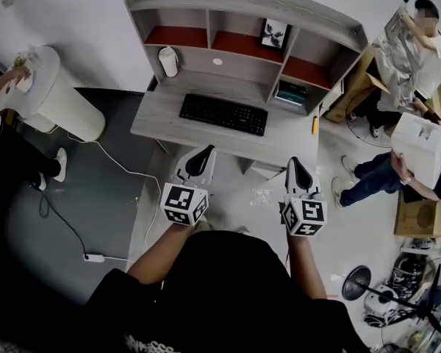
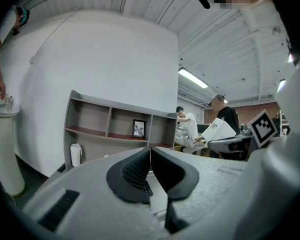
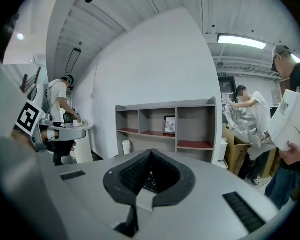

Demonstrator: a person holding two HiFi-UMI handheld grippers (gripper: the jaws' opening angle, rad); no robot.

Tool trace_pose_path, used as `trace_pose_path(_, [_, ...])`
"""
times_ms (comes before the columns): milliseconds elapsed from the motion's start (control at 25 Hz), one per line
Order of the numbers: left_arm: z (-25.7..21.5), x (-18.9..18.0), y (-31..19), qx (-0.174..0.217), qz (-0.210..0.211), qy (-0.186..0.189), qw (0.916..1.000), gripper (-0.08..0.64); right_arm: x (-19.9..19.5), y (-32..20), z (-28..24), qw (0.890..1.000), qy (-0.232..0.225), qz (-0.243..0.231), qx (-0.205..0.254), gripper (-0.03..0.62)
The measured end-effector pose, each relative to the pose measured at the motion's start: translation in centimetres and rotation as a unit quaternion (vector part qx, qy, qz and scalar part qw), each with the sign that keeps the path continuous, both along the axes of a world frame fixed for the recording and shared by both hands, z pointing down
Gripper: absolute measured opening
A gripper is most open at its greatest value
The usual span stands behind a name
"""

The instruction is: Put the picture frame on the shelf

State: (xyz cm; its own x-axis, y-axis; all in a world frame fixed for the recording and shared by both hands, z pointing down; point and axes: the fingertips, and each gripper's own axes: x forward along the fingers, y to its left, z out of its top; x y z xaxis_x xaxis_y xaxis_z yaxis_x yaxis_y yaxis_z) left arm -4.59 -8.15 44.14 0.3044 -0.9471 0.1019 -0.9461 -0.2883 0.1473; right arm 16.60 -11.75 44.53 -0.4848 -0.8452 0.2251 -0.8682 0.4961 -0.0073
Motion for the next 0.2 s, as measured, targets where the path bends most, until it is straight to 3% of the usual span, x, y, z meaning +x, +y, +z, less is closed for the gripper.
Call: trace_pose_path(200, [0.0, -0.2, 0.26, 0.01, 0.014, -0.012, 0.9998, 0.021, -0.42, 0.47, 0.18, 1.0, 0.001, 0.005, 0.0, 0.012])
